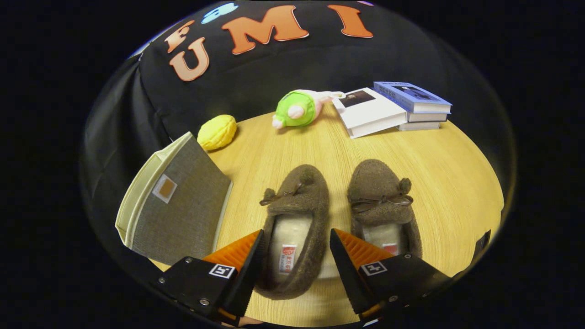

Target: Open the storage box then place both shoes into the box .Put the left shoe in first, then the right shoe, with the right side of both shoes facing outward in a uniform manner.

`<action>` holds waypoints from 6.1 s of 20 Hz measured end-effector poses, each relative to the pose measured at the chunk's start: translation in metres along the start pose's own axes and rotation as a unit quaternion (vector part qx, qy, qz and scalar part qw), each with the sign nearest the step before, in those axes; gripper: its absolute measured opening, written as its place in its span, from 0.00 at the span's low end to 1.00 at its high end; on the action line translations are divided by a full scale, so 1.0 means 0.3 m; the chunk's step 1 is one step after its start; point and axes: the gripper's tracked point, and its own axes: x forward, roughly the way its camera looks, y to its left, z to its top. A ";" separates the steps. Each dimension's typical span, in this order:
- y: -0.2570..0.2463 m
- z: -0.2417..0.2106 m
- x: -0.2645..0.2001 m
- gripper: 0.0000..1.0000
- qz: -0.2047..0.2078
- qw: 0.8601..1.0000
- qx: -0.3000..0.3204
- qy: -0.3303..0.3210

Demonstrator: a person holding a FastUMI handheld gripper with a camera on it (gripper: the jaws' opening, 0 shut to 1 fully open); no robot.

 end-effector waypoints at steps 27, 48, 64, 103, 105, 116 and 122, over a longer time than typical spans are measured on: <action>0.109 0.150 -0.020 0.05 0.018 0.996 0.077 -0.044; 0.843 0.355 -0.218 0.04 0.165 0.984 0.030 -0.067; 0.999 0.070 0.064 0.05 0.119 0.986 0.087 0.081; -0.291 0.072 -0.216 0.87 -0.067 0.996 0.016 -0.061; -0.311 0.038 -0.178 0.84 -0.065 0.997 0.023 -0.044; -0.384 -0.039 0.018 0.53 -0.092 0.995 0.025 0.009; -0.433 -0.023 0.039 0.13 -0.103 0.993 0.065 -0.001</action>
